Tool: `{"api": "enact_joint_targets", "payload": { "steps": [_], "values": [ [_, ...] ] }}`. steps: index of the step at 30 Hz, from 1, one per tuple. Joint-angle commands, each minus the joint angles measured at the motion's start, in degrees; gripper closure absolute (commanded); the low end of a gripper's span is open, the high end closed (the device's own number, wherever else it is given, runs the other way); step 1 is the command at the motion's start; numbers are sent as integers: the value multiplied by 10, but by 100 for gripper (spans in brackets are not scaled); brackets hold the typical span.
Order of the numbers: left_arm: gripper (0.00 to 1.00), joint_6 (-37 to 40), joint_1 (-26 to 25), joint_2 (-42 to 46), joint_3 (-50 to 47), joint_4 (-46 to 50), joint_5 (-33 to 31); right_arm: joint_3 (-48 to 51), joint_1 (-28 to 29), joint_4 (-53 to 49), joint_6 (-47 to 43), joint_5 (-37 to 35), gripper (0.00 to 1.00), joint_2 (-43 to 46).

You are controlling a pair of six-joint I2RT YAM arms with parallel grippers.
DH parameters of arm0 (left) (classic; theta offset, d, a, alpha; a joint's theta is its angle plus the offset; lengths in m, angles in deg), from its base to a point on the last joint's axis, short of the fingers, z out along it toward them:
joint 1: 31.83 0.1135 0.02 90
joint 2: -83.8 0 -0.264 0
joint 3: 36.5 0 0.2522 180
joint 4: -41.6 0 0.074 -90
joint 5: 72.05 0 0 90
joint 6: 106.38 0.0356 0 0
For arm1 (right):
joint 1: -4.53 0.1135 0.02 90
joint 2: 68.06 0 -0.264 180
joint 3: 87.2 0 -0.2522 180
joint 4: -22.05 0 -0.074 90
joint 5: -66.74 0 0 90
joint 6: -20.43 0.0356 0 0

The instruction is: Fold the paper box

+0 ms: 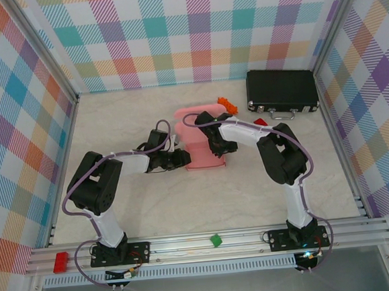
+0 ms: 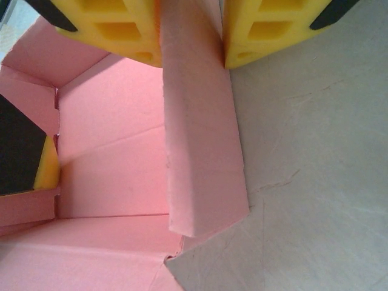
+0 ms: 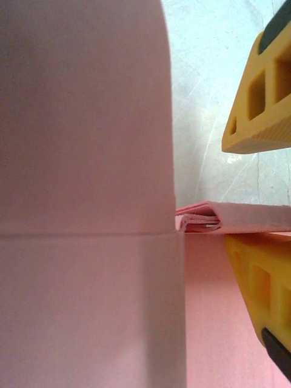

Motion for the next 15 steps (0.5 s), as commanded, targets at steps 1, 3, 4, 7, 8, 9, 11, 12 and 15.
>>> {"api": "enact_joint_targets", "payload": {
  "steps": [1, 3, 4, 7, 8, 9, 11, 12, 15],
  "values": [
    [73, 2, -4, 19, -2, 23, 4, -1, -3, -7, 9, 7, 60, 17],
    [73, 3, -5, 20, 0, 26, 2, 0, -2, -5, 11, 7, 60, 19],
    [73, 4, -4, 20, 1, 28, 1, 0, -3, -2, 9, 9, 60, 20],
    [73, 4, -7, 19, 5, 34, -1, 3, -3, 8, 8, 25, 60, 21],
    [73, 4, -7, 19, 7, 36, 0, 5, -3, 13, 7, 31, 61, 22],
    [73, 4, -8, 17, 8, 38, 0, 8, -3, 20, 6, 40, 61, 23],
    [73, 4, -9, 17, 9, 38, -1, 12, -4, 30, 7, 55, 60, 25],
    [73, 5, -9, 17, 9, 40, -2, 15, -4, 32, 9, 57, 60, 26],
    [72, 5, -10, 19, 11, 41, -3, 19, -5, 36, 11, 60, 55, 29]
  ]
}}
